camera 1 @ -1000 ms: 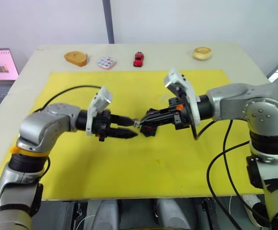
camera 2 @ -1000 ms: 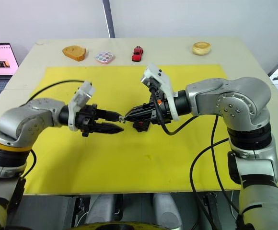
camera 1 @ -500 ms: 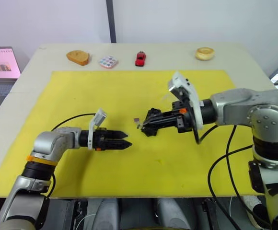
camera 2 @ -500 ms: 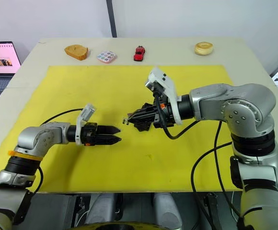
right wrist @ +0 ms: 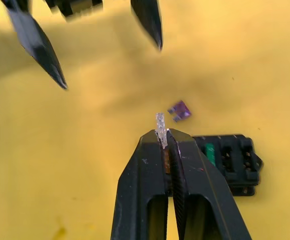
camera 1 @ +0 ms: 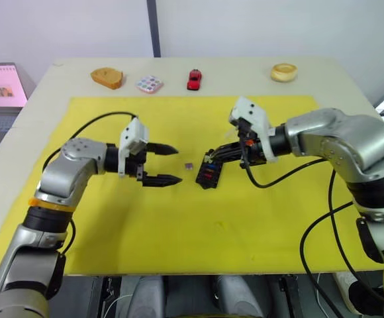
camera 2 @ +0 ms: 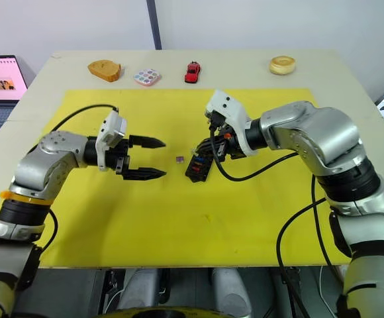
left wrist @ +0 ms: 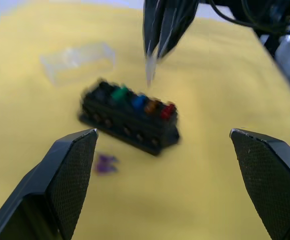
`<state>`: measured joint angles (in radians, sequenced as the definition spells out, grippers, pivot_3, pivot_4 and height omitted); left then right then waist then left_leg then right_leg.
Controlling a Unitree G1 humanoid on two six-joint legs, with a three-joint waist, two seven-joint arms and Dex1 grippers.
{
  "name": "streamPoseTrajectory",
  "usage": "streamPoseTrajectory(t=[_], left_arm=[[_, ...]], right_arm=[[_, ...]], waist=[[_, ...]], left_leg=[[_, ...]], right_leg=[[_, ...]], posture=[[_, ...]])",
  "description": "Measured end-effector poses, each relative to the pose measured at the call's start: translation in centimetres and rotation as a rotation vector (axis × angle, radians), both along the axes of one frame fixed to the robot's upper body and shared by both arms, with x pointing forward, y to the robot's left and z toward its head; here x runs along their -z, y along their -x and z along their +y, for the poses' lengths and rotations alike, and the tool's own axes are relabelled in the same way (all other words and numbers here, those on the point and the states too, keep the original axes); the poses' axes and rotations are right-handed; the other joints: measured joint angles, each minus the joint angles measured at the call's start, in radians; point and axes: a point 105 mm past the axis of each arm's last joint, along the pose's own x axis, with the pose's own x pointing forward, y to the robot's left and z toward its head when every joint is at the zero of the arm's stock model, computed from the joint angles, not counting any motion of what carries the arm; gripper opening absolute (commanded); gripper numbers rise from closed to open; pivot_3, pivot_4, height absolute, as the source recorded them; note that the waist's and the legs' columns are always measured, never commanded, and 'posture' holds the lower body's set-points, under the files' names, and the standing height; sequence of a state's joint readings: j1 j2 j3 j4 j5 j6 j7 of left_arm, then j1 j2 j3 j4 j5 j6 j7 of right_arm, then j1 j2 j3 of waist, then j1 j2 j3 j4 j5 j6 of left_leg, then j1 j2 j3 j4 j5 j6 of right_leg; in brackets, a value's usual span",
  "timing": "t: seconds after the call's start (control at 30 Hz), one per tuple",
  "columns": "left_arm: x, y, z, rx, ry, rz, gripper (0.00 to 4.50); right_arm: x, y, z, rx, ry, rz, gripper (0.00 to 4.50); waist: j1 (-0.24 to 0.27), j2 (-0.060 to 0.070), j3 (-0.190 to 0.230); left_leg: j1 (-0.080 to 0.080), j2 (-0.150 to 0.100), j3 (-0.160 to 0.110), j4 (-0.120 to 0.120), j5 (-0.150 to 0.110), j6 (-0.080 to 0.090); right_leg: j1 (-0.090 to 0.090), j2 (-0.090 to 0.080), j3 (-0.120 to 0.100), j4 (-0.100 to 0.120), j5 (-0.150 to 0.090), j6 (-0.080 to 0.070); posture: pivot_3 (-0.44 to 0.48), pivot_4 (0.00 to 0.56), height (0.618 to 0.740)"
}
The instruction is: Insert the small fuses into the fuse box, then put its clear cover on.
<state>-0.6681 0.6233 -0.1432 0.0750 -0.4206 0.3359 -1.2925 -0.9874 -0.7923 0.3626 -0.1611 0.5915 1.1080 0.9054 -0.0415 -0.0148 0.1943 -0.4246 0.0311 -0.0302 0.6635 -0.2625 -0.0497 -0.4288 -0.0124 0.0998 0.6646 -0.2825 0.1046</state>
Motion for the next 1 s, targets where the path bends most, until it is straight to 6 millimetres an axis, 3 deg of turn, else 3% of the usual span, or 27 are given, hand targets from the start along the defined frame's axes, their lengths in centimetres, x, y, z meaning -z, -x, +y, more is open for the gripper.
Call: streamPoseTrajectory(t=[0.17, 0.37, 1.0], left_arm=[[0.1, -0.7, -1.1, 0.046, -0.02, -0.113, 4.44], [0.5, -1.2, -1.2, 0.068, -0.015, -0.112, 4.44], [3.9, -4.4, -2.3, 0.072, -0.118, -0.05, 4.44]], right_arm=[[0.2, -1.6, -0.3, 0.031, 0.031, -0.021, 0.0], [0.9, -2.8, -1.3, 0.065, 0.065, -0.024, 0.0], [1.5, -3.4, -1.2, 0.056, 0.083, -0.022, 0.0]], waist=[[-0.002, 0.0, 0.0], [-0.002, 0.0, 0.0], [-0.001, 0.0, 0.0]], left_leg=[[0.0, 0.0, 0.0, 0.0, 0.0, 0.0], [0.0, 0.0, 0.0, 0.0, 0.0, 0.0], [0.0, 0.0, -0.001, 0.002, 0.0, 0.0]], right_leg=[[0.0, 0.0, 0.0, 0.001, 0.0, 0.0], [0.0, 0.0, 0.0, 0.001, 0.0, 0.0], [0.0, 0.0, 0.0, 0.003, 0.0, 0.0]], posture=[[0.0, 0.15, 0.74], [0.0, 0.15, 0.74], [0.0, 0.15, 0.74]])
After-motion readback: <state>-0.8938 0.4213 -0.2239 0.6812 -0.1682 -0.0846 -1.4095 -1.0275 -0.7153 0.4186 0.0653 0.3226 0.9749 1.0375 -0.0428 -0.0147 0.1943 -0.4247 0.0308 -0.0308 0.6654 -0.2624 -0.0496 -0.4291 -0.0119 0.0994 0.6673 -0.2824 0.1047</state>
